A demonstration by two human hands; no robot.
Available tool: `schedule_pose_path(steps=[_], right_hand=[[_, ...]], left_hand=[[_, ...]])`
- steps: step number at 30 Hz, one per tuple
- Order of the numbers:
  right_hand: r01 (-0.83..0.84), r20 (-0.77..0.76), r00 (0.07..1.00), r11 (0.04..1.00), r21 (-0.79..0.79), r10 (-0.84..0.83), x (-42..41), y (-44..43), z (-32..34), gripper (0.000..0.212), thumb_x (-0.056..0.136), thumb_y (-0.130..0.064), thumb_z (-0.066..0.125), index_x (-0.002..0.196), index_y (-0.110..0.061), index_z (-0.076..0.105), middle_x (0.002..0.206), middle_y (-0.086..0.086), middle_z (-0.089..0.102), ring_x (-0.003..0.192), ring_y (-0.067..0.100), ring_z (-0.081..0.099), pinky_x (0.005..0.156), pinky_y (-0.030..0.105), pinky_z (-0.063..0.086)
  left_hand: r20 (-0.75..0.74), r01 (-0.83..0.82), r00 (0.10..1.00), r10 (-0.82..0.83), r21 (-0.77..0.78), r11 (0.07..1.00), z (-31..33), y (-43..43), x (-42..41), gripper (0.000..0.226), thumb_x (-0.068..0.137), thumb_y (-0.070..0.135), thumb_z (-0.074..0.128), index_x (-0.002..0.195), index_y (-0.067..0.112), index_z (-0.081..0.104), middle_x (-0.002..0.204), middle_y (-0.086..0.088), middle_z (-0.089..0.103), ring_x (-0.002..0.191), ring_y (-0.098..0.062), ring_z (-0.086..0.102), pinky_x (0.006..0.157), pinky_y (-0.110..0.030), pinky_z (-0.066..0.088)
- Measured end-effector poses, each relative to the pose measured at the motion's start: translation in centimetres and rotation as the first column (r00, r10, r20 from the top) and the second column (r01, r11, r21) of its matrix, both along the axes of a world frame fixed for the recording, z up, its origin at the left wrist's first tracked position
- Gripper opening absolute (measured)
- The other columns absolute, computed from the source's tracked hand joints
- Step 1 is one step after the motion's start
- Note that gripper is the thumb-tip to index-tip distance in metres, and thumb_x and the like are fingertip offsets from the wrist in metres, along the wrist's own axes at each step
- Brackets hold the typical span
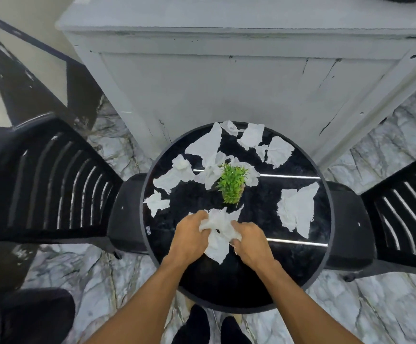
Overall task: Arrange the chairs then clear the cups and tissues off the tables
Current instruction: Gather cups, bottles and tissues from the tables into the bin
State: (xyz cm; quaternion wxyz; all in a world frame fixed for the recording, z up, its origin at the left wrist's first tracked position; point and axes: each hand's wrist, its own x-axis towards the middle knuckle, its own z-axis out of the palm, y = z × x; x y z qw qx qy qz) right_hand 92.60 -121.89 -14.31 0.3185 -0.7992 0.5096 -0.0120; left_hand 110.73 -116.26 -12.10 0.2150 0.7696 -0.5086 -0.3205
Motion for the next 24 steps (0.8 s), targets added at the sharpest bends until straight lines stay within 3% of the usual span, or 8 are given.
schedule_pose_path(steps=[1, 3, 5, 7, 11, 16, 19, 24], right_hand=[[-0.020, -0.004, 1.000, 1.000, 0.003, 0.020, 0.7, 0.1, 0.1, 0.009, 0.087, -0.018, 0.069, 0.091, -0.012, 0.063, 0.083, 0.002, 0.057, 0.083, 0.021, 0.051, 0.071, 0.030, 0.040], [-0.009, 0.020, 1.000, 1.000, 0.010, 0.008, 2.4, 0.5, 0.2, 0.018, 0.086, -0.016, 0.067, 0.072, -0.009, 0.057, 0.079, 0.001, 0.054, 0.078, 0.020, 0.049, 0.068, 0.029, 0.036], [0.005, 0.085, 0.996, 1.000, -0.007, -0.004, 3.8, 1.0, 0.0, 0.004, 0.084, -0.012, 0.067, 0.086, -0.010, 0.069, 0.081, 0.003, 0.057, 0.081, 0.024, 0.053, 0.071, 0.032, 0.041], [-0.006, 0.114, 0.993, 1.000, -0.010, 0.007, 5.2, 1.5, 0.0, 0.027, 0.086, -0.011, 0.068, 0.113, -0.011, 0.071, 0.091, 0.005, 0.060, 0.089, 0.027, 0.057, 0.078, 0.034, 0.047], [0.061, 0.126, 0.990, 0.998, -0.016, -0.059, 7.1, 1.5, -0.3, 0.008, 0.087, -0.010, 0.066, 0.085, -0.010, 0.074, 0.091, -0.009, 0.050, 0.076, 0.013, 0.053, 0.063, 0.014, 0.037], [0.073, 0.090, 0.994, 0.992, -0.101, -0.064, 9.4, 1.1, -0.2, 0.009, 0.084, -0.010, 0.065, 0.081, -0.018, 0.069, 0.080, -0.008, 0.060, 0.071, 0.019, 0.053, 0.062, 0.034, 0.047], [0.134, 0.067, 0.989, 0.990, -0.052, -0.130, 10.7, 0.9, -0.5, 0.015, 0.076, -0.003, 0.063, 0.080, -0.017, 0.067, 0.075, -0.004, 0.059, 0.071, 0.021, 0.055, 0.060, 0.038, 0.050], [0.216, 0.048, 0.975, 0.976, 0.014, -0.217, 12.2, 0.9, -0.2, 0.012, 0.084, -0.015, 0.067, 0.084, -0.005, 0.075, 0.098, 0.000, 0.065, 0.086, 0.025, 0.064, 0.072, 0.035, 0.053]], left_hand=[[-0.035, -0.090, 0.995, 0.089, -0.029, 0.996, 0.6, 0.3, 0.9, 0.017, 0.088, 0.017, 0.064, 0.099, 0.029, 0.059, 0.085, 0.013, 0.060, 0.077, -0.008, 0.055, 0.062, -0.017, 0.038], [-0.072, -0.259, 0.964, 0.255, -0.067, 0.963, 1.5, 0.8, 3.1, 0.025, 0.088, 0.016, 0.069, 0.108, 0.028, 0.060, 0.094, 0.014, 0.059, 0.081, -0.005, 0.057, 0.066, -0.016, 0.043], [-0.075, -0.367, 0.929, 0.361, -0.099, 0.925, 2.2, 1.1, 5.3, 0.039, 0.085, 0.012, 0.070, 0.120, 0.025, 0.059, 0.107, 0.013, 0.060, 0.091, -0.005, 0.058, 0.078, -0.022, 0.051], [-0.019, -0.379, 0.925, 0.379, -0.098, 0.920, 2.0, 1.2, 7.5, 0.054, 0.084, 0.010, 0.070, 0.134, 0.023, 0.053, 0.130, 0.010, 0.052, 0.109, -0.009, 0.053, 0.093, -0.026, 0.046], [0.019, -0.309, 0.951, 0.308, 0.099, 0.946, 0.6, 0.5, 10.5, 0.074, 0.088, 0.010, 0.070, 0.151, 0.027, 0.034, 0.162, 0.004, 0.019, 0.138, -0.024, 0.040, 0.111, -0.041, 0.042], [-0.032, -0.154, 0.987, 0.160, 0.150, 0.977, -0.4, 0.6, 11.2, 0.035, 0.090, 0.010, 0.062, 0.123, 0.021, 0.064, 0.117, 0.002, 0.065, 0.106, -0.019, 0.062, 0.092, -0.038, 0.055], [0.004, -0.022, 1.000, 0.021, 0.055, 0.998, 0.8, 0.1, 11.3, 0.017, 0.086, 0.012, 0.063, 0.090, 0.028, 0.064, 0.081, 0.010, 0.058, 0.090, -0.018, 0.059, 0.072, -0.025, 0.048], [0.092, 0.113, 0.990, -0.108, -0.051, 0.992, 2.3, -5.3, 13.6, 0.020, 0.084, 0.012, 0.066, 0.072, 0.022, 0.052, 0.089, 0.004, 0.053, 0.099, -0.017, 0.048, 0.072, -0.021, 0.039]])
